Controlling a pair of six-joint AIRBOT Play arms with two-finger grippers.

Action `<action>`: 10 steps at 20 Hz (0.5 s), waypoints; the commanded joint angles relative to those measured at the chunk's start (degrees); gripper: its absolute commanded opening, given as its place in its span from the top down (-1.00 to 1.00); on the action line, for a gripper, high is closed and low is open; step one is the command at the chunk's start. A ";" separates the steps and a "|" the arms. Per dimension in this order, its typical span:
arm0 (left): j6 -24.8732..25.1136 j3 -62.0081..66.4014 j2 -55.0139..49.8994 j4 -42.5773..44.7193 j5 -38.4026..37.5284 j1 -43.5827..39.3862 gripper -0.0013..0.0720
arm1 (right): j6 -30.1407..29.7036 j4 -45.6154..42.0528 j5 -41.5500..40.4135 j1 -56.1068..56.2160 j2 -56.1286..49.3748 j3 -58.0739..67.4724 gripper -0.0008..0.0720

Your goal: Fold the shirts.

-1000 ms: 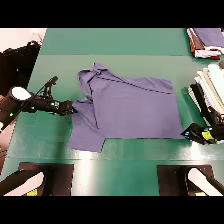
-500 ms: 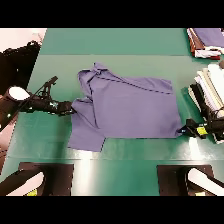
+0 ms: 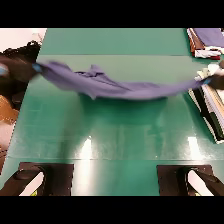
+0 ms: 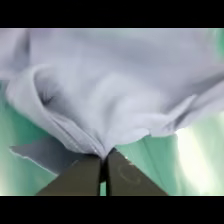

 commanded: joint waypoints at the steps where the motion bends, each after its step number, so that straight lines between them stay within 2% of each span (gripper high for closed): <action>1: -0.28 20.61 1.60 0.68 -0.76 0.00 0.90 | 0.92 0.22 -3.74 -1.01 5.44 18.34 0.94; 5: -2.99 40.74 1.60 1.95 2.58 0.00 0.90 | 0.94 -0.83 -3.21 -8.59 8.70 34.99 0.94; 8: -3.37 47.84 1.97 1.79 7.93 0.00 0.90 | 1.57 -0.85 -0.28 -14.27 8.31 43.01 0.94; 10: -3.93 49.13 1.95 1.77 8.07 0.00 0.90 | 3.37 -0.85 3.89 -16.65 6.03 47.58 0.94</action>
